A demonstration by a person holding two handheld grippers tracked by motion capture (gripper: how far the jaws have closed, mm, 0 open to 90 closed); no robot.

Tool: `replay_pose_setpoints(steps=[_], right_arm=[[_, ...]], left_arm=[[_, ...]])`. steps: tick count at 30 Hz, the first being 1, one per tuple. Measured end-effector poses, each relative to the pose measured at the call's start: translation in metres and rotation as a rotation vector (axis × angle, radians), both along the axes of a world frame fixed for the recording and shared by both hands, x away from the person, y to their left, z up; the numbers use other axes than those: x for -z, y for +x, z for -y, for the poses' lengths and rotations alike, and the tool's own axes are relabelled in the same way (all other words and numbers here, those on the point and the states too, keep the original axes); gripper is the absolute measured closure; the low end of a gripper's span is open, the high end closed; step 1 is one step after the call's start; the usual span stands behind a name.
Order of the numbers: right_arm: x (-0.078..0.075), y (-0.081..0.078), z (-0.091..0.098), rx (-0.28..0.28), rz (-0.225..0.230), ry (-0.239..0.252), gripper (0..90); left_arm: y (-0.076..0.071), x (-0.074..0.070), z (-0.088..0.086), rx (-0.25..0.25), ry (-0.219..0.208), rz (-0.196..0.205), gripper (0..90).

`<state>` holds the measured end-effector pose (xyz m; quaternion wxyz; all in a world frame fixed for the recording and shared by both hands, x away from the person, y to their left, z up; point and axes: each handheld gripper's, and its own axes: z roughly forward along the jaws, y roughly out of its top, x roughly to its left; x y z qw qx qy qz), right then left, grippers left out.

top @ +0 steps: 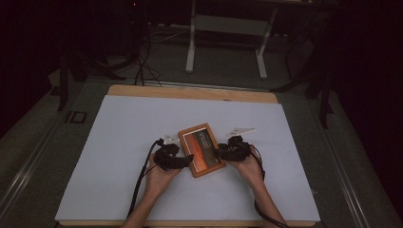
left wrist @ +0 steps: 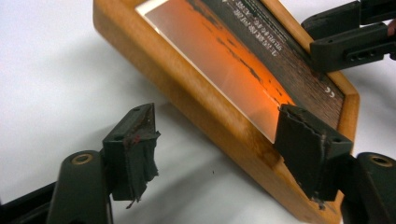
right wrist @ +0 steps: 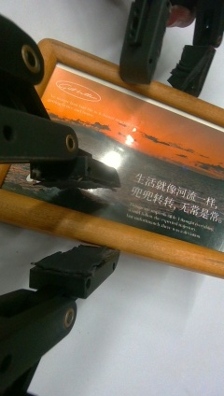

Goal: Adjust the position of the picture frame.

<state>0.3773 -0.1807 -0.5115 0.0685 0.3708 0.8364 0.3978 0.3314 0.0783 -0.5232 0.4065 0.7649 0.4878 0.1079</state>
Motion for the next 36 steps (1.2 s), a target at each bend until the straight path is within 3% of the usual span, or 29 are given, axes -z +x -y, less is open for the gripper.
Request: replay_pose_setpoints(steps=[8,12,17,28,36], right_arm=[[-0.003,-0.001,0.001,-0.007,0.002,0.000,60.6],[-0.001,0.003,-0.001,-0.011,-0.011,-0.004,56.7],[0.004,0.014,-0.003,-0.004,-0.075,0.057,50.6],[0.005,0.025,-0.004,-0.030,-0.174,0.112,43.7],[0.000,0.022,-0.003,-0.021,-0.154,0.122,50.2]], left_arm=[[0.003,0.002,-0.002,0.011,-0.024,-0.020,34.4],[0.005,0.002,-0.004,0.026,-0.039,-0.028,36.7],[0.006,0.004,-0.006,0.032,-0.061,-0.039,37.8],[0.009,0.004,-0.011,0.023,-0.077,-0.064,39.8],[0.012,0.007,-0.017,0.020,-0.116,-0.099,40.2]])
